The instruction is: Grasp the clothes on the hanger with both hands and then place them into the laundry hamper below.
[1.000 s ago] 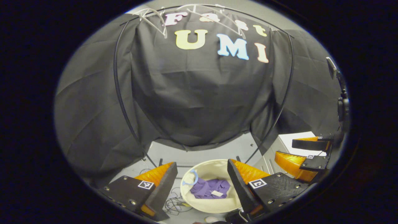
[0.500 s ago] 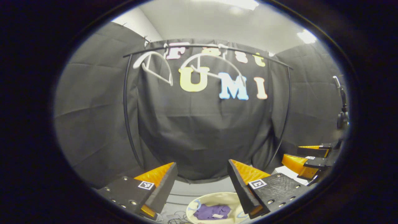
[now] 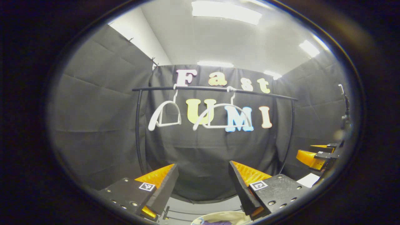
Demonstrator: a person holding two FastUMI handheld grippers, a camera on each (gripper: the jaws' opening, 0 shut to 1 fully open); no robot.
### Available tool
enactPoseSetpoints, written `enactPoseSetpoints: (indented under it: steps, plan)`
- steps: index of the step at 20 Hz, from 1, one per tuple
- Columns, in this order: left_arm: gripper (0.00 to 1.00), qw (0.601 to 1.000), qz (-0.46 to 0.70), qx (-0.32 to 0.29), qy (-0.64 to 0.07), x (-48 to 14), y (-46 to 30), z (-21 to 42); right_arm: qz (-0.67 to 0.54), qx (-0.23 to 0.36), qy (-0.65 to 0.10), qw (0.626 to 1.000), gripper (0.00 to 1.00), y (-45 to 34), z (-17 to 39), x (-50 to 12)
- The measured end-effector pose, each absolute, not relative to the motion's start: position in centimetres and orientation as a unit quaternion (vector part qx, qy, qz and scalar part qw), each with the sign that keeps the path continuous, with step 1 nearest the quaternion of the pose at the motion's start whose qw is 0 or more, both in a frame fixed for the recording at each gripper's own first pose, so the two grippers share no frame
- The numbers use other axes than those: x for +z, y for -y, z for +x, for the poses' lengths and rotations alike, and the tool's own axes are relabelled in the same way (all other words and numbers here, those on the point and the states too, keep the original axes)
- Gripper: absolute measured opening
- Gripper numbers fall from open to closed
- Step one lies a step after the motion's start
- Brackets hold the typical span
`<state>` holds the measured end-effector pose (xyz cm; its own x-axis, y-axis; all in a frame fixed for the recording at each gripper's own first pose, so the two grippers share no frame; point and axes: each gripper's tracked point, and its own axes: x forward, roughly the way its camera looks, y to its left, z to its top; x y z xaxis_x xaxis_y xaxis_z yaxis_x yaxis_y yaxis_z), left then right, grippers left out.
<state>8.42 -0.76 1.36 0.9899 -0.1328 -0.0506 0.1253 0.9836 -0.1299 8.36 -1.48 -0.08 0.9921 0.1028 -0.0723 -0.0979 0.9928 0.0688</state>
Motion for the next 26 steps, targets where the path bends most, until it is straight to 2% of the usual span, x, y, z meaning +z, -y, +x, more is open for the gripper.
enactPoseSetpoints:
  steps: [4,5,6,7,8,9,10,11,13,14,15,26]
  plan:
    - [0.99,0.997,-0.062,-0.050,-0.011,3.9,-0.5,9.4,0.044,0.028,-0.015,0.999,0.92,2.9,8.1,1.5]
    - [0.93,0.998,-0.055,-0.043,-0.009,4.0,-1.0,9.4,0.041,0.024,-0.009,0.999,0.94,3.3,8.1,1.8]
    - [0.99,0.998,-0.048,-0.036,-0.006,4.0,-1.4,9.2,0.037,0.018,-0.005,0.999,0.96,3.7,8.3,1.8]
    - [0.99,0.999,-0.044,-0.030,-0.004,4.1,-1.8,9.1,0.036,0.016,-0.006,0.999,0.92,3.9,8.3,1.7]
    - [0.99,0.999,-0.042,-0.028,-0.003,4.1,-2.0,9.1,0.038,0.016,-0.007,0.999,0.94,4.0,8.3,1.5]
    - [0.93,0.999,-0.042,-0.026,-0.002,4.1,-1.8,9.1,0.041,0.015,-0.007,0.999,0.94,4.0,8.2,1.6]
    - [0.93,0.999,-0.042,-0.026,-0.001,4.1,-1.8,9.2,0.041,0.016,-0.008,0.999,0.94,4.0,8.2,1.5]
    - [0.99,0.999,-0.041,-0.026,-0.001,4.1,-1.7,9.2,0.038,0.016,-0.008,0.999,0.94,4.1,8.2,1.4]
    - [0.99,0.999,-0.037,-0.025,0.002,4.2,-1.7,9.1,0.033,0.015,-0.006,0.999,0.92,4.1,8.1,1.6]
    - [0.93,0.999,-0.036,-0.024,0.005,4.4,-1.8,8.9,0.032,0.016,-0.003,0.999,0.94,4.0,8.1,1.8]
    - [0.99,0.999,-0.035,-0.024,0.006,4.5,-1.9,8.9,0.029,0.017,-0.001,0.999,0.94,3.9,8.1,1.9]
    - [0.99,0.999,-0.026,-0.025,0.015,4.6,-1.6,8.7,0.024,0.015,0.010,1.000,0.94,3.6,7.7,2.7]
